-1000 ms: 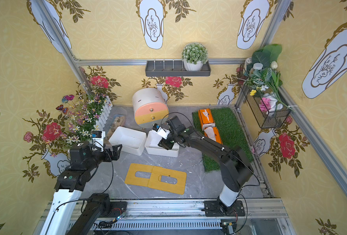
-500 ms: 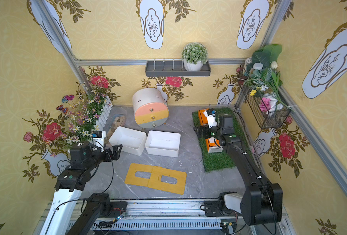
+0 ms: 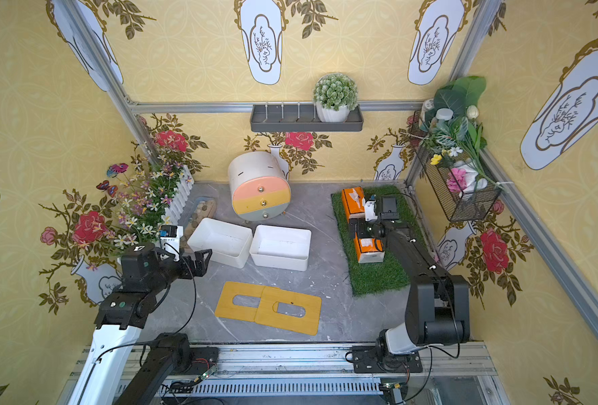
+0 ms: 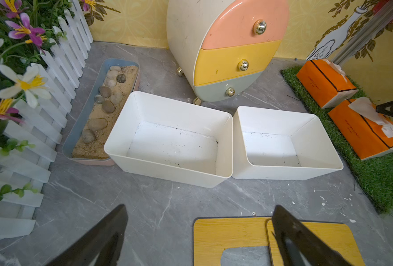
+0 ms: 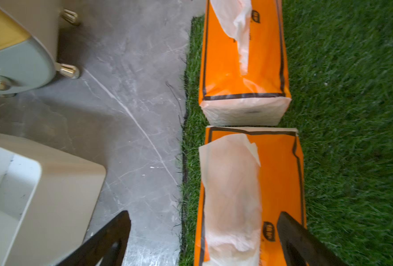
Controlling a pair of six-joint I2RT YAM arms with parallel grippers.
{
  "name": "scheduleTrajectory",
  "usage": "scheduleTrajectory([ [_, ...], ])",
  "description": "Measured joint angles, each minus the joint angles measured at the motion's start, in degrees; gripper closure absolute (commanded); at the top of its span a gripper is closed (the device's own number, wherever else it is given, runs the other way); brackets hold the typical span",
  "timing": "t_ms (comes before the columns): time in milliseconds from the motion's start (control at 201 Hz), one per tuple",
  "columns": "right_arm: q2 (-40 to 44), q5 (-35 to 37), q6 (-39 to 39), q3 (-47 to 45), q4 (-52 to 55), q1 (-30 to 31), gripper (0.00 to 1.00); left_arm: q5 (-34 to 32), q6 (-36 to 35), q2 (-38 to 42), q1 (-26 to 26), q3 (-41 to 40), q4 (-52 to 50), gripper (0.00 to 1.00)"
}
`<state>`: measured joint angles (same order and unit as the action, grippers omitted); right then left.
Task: Put the tissue paper into the tissue box
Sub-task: Pick up the paper towel from the center of the board.
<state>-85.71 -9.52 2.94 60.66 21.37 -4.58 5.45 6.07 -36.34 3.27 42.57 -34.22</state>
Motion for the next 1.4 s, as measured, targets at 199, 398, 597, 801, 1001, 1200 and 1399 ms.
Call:
scheduleTrajectory([
  [199, -4.37, 2.95, 0.92, 2.08, 1.75, -0.33, 0.0, 1.01, 0.02, -0.15, 0.0, 0.0, 0.0, 0.0],
  [398, -6.78, 5.68, 1.81, 2.56, 3.28, -0.33, 0.0, 1.46, 0.02, -0.22, 0.0, 0.0, 0.0, 0.0],
  [597, -7.78, 8.59, 2.67, 2.75, 4.39, -0.28, 0.0, 2.16, 0.02, -0.26, 0.0, 0.0, 0.02, 0.0],
  [801, -9.75, 10.05, 3.15, 2.75, 4.42, 0.22, 0.0, 2.56, 0.04, -0.31, 0.0, 0.0, 0.02, 0.0],
  [1001, -11.91, 10.05, 3.54, 2.49, 4.46, 0.59, 0.0, 2.91, 0.17, -0.35, 0.0, 0.0, 0.02, 0.0],
  [1200, -13.6, 9.75, 4.2, 2.29, 4.42, 1.38, 0.0, 2.95, 0.15, -0.24, 0.0, 0.0, 0.02, 0.0],
  [1399, -15.32, 9.4, 4.57, 2.38, 5.29, 2.01, 0.12, 2.95, 0.15, -0.13, 0.0, 0.0, 0.02, 0.0],
])
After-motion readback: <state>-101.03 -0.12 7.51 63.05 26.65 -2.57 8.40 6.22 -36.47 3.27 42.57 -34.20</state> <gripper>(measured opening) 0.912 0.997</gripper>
